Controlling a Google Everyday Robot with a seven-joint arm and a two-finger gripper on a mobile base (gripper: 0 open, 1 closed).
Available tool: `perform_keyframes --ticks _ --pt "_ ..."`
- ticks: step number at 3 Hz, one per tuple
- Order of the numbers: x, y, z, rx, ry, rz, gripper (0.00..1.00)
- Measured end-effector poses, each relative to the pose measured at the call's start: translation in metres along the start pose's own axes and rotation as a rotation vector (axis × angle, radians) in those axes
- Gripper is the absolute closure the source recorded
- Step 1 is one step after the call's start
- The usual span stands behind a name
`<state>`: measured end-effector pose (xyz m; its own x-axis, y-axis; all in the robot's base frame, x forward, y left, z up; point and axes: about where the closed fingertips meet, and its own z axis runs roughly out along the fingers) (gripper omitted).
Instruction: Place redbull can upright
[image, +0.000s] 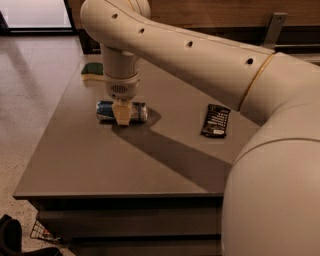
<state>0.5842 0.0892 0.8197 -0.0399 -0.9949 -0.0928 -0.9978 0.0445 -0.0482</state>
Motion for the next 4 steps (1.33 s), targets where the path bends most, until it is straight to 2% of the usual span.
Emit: perform_keyframes --ticks 1,3,4 --pt "-0.001 0.000 0.001 0.001 -0.002 -0.001 1.00" --pt "-0.008 -0.007 -0.001 0.007 -0.011 -0.021 1.00" --pt "-0.007 -0.016 -0.019 0.047 -0.070 -0.020 1.00"
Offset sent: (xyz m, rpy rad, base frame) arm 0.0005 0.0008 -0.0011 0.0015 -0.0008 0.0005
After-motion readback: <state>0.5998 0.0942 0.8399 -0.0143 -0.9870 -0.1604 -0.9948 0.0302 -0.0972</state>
